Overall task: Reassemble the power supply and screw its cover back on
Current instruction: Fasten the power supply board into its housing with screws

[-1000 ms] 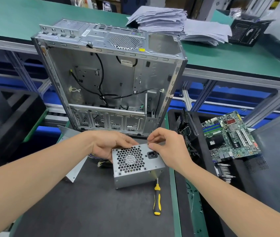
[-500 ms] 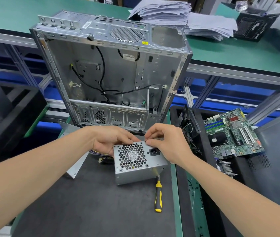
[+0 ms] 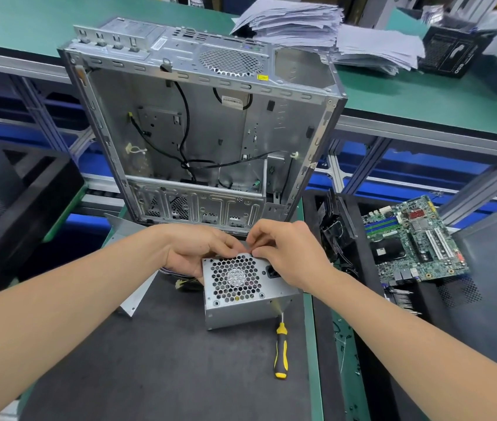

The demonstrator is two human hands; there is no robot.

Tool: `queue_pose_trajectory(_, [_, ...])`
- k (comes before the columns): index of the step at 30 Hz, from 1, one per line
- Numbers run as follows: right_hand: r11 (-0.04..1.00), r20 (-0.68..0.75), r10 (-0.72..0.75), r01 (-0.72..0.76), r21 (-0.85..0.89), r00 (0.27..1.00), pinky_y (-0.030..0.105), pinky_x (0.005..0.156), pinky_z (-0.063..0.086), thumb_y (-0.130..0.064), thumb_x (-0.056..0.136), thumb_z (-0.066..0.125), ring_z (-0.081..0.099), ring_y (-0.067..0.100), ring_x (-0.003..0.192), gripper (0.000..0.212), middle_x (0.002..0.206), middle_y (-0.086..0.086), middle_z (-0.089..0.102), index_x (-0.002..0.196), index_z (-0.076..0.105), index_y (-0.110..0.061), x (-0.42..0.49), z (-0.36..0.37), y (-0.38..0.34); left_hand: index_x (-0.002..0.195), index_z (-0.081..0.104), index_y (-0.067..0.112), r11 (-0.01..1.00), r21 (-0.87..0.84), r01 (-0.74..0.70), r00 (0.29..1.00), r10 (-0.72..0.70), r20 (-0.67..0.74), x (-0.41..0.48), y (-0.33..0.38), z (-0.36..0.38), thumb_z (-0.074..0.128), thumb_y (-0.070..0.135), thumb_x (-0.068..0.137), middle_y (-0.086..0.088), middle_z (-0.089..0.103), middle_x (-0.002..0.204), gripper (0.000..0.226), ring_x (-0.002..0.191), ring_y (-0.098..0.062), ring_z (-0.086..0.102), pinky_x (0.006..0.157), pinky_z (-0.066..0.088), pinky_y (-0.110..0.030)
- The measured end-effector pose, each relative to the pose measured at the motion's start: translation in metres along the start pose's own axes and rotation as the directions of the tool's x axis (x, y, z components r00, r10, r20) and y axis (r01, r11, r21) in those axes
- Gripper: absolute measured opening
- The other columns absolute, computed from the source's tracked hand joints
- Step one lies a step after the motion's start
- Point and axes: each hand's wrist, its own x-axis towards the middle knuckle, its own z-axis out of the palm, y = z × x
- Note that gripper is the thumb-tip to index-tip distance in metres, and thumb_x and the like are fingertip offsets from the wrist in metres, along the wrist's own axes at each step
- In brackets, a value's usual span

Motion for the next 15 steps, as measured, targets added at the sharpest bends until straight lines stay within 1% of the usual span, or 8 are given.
queue_pose_trajectory(2, [0.972,0.075,-0.107,0.120,-0.201,0.991,0.034,0.077,0.057,-0.008,0.092,0.073,0.073,0.012,0.087,0.023,0.089,-0.013,0.078,0.104,0.068,-0.026,0.001,-0.001,-0.004,0.142,0.054,0.001,1.000,-0.010,0.006,1.000,-0.006,-0.028,0.000,0.000,0.001,0.050,0.005,0.106,-0.018,0.058,0.146,0.036,0.134,-0.034,0.058,0.115,0.039,-0.063])
queue_pose_trajectory(3, [0.932,0.124,-0.152,0.184,-0.313,0.981,0.036,0.071,0.055,-0.005,0.091,0.070,0.071,0.018,0.084,0.027,0.087,-0.013,0.075,0.108,0.066,-0.026,0.003,-0.002,-0.006,0.144,0.051,0.000,1.000,-0.014,0.009,0.999,-0.009,-0.032,0.001,0.001,0.001,0.049,0.004,0.106,-0.019,0.057,0.147,0.038,0.137,-0.035,0.055,0.115,0.038,-0.065])
queue_pose_trajectory(5, [0.835,0.203,-0.209,0.282,-0.473,0.957,0.033,0.059,0.043,0.003,0.087,0.065,0.062,0.024,0.074,0.038,0.081,-0.011,0.066,0.114,0.061,-0.023,0.005,-0.002,-0.011,0.146,0.048,0.000,1.000,-0.009,0.013,0.999,-0.014,-0.030,0.001,0.002,0.001,0.048,0.002,0.106,-0.018,0.058,0.147,0.040,0.137,-0.036,0.054,0.114,0.038,-0.067])
queue_pose_trajectory(6, [0.794,0.232,-0.218,0.311,-0.522,0.948,0.033,0.057,0.036,0.006,0.085,0.061,0.059,0.026,0.072,0.041,0.080,-0.008,0.065,0.116,0.059,-0.021,0.006,-0.002,-0.014,0.146,0.048,0.000,1.000,-0.008,0.016,0.999,-0.016,-0.032,0.002,0.002,0.000,0.048,0.002,0.105,-0.017,0.058,0.147,0.040,0.137,-0.036,0.055,0.113,0.038,-0.068])
queue_pose_trajectory(8, [0.747,0.247,-0.206,0.316,-0.585,0.947,0.033,0.056,0.031,0.009,0.083,0.057,0.056,0.028,0.070,0.042,0.080,-0.003,0.062,0.116,0.056,-0.018,0.005,0.000,-0.018,0.145,0.050,0.001,1.000,-0.003,0.025,0.999,-0.025,-0.037,0.002,0.003,-0.001,0.048,0.002,0.105,-0.017,0.058,0.147,0.040,0.137,-0.036,0.054,0.113,0.038,-0.069])
queue_pose_trajectory(11, [0.759,0.206,-0.138,0.237,-0.607,0.969,0.033,0.058,0.034,0.008,0.085,0.055,0.055,0.029,0.068,0.040,0.083,-0.003,0.063,0.115,0.052,-0.017,0.005,0.003,-0.019,0.142,0.051,0.001,0.999,0.025,0.045,0.998,-0.044,-0.034,0.002,0.004,-0.001,0.047,0.003,0.106,-0.018,0.055,0.149,0.036,0.139,-0.038,0.052,0.111,0.038,-0.071])
queue_pose_trajectory(13, [0.760,0.200,-0.139,0.234,-0.606,0.970,0.033,0.058,0.034,0.010,0.084,0.056,0.052,0.030,0.065,0.040,0.078,-0.001,0.059,0.115,0.051,-0.016,0.004,0.006,-0.020,0.134,0.060,0.006,0.998,0.030,0.055,0.998,-0.054,-0.030,0.003,0.005,-0.001,0.048,0.003,0.107,-0.016,0.063,0.142,0.030,0.134,-0.037,0.058,0.108,0.040,-0.072])
queue_pose_trajectory(15, [0.774,0.197,-0.148,0.238,-0.587,0.969,0.034,0.058,0.035,0.011,0.083,0.056,0.051,0.031,0.064,0.041,0.075,0.000,0.056,0.114,0.052,-0.016,0.004,0.009,-0.020,0.123,0.069,0.014,0.997,0.033,0.063,0.997,-0.062,-0.037,0.003,0.006,-0.001,0.048,0.002,0.106,-0.011,0.069,0.131,0.029,0.124,-0.034,0.065,0.107,0.042,-0.071])
